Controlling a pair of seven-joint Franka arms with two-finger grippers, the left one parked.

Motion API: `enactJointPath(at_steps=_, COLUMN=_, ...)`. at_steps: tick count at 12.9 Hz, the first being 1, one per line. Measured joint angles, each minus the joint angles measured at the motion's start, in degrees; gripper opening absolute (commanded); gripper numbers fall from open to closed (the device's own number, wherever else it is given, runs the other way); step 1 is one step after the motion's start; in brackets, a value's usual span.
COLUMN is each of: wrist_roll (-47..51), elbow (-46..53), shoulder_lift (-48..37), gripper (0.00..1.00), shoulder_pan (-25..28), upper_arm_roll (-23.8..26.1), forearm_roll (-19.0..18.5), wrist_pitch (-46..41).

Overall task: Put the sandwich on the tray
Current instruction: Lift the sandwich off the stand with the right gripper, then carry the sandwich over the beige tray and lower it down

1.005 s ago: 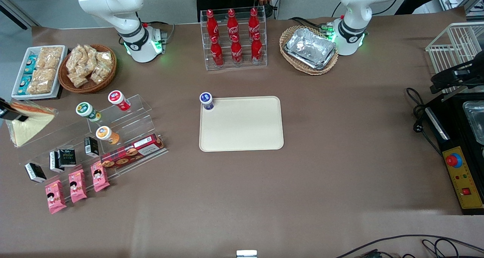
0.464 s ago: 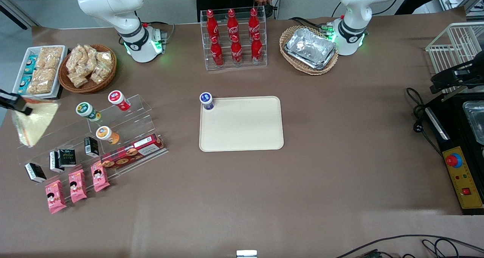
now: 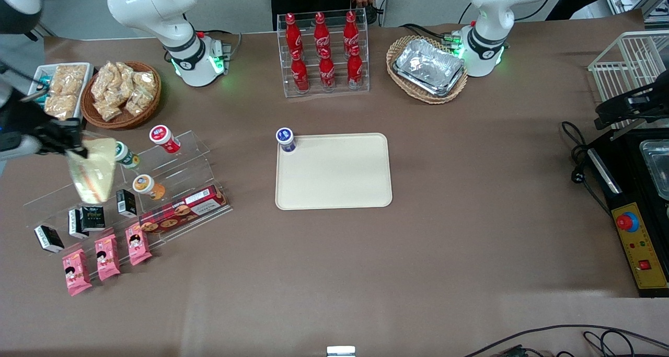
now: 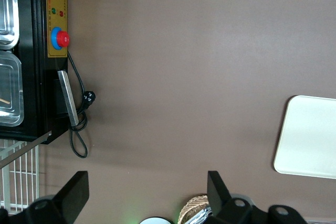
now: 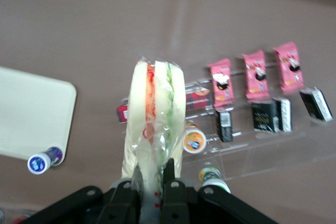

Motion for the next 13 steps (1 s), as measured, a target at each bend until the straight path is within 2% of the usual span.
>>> enactJointPath(at_steps=3, wrist_roll=-7.5, elbow=0.1, shoulder_lift=0.2, gripper=0.03, shoulder_pan=5.7, upper_arm_roll=0.1, forearm_roll=0.0, wrist_pitch=0.0)
enactJointPath(at_steps=6, wrist_roll=-16.7, elbow=0.1, shoulder_lift=0.7, gripper=0.03, shoulder_pan=8.8, upper_arm_roll=0.0, forearm_roll=0.0, wrist_pitch=0.0)
enactJointPath(at_steps=9, wrist_roll=-18.6, elbow=0.1, shoulder_lift=2.4, gripper=0.03, shoulder_pan=15.0, upper_arm_roll=0.0, forearm_roll=0.0, wrist_pitch=0.7)
enactJointPath(at_steps=13, wrist_roll=-20.1, elbow=0.1, shoulder_lift=7.5, gripper=0.03, shoulder_pan=23.2, upper_arm_roll=0.1, forearm_roll=-0.3, wrist_pitch=6.9)
